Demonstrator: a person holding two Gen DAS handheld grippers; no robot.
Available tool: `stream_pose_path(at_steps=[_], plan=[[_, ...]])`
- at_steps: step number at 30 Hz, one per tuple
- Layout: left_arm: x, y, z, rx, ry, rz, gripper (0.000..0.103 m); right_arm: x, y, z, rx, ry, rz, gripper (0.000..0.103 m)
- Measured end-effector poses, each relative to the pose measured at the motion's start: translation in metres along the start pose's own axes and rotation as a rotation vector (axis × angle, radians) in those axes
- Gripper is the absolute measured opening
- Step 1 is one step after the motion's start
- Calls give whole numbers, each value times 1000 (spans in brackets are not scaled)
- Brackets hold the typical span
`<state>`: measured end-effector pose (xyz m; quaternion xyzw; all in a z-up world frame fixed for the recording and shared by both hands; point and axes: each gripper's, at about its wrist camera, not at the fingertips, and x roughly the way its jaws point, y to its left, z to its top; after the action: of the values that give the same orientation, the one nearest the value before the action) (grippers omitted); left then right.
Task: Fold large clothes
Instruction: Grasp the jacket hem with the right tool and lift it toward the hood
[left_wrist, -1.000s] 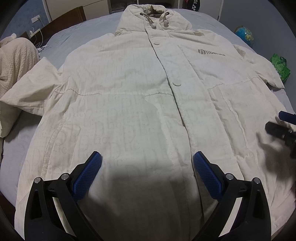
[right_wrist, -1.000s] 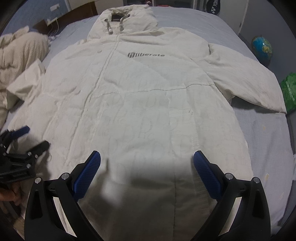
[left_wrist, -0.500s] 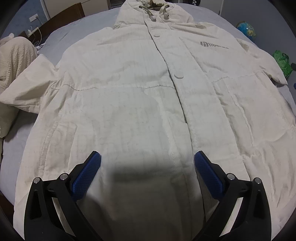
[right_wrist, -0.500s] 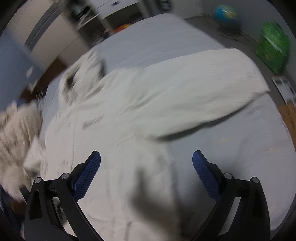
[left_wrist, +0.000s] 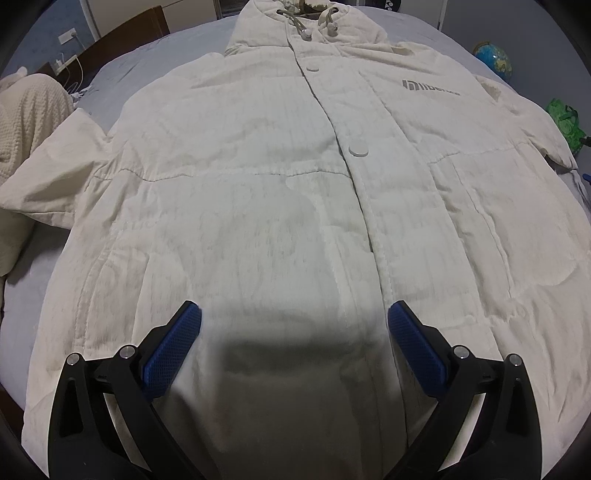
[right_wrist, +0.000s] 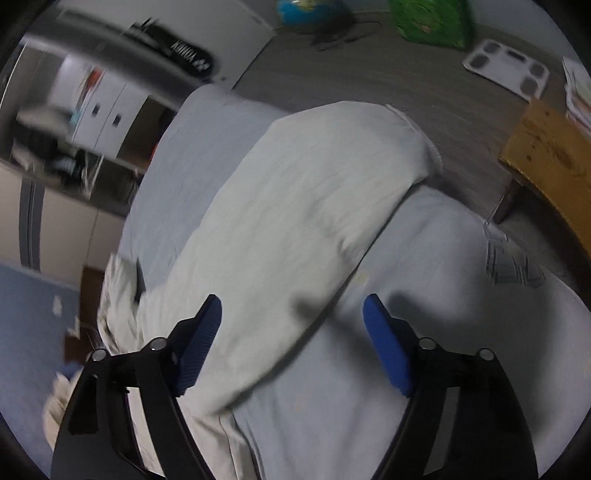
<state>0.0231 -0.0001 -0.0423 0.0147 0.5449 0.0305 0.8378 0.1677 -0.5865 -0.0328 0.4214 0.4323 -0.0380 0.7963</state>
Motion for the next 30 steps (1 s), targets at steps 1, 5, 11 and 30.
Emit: stream_pose_path(at_steps=[1,5,11,30], plan=[[-1,0,-1,0,-1,-1,98,3,-7,7,25,-11,11,72],[0,0,0,0,-2,-1,98,15,-19,26,91,-26,38,67],[1,1,-1,-2,-4,-1,98,32,-39,46,186,-45,57,59],[5,0,5,-11,-16,-4,98,-16,10,55,193,-188,334,5]])
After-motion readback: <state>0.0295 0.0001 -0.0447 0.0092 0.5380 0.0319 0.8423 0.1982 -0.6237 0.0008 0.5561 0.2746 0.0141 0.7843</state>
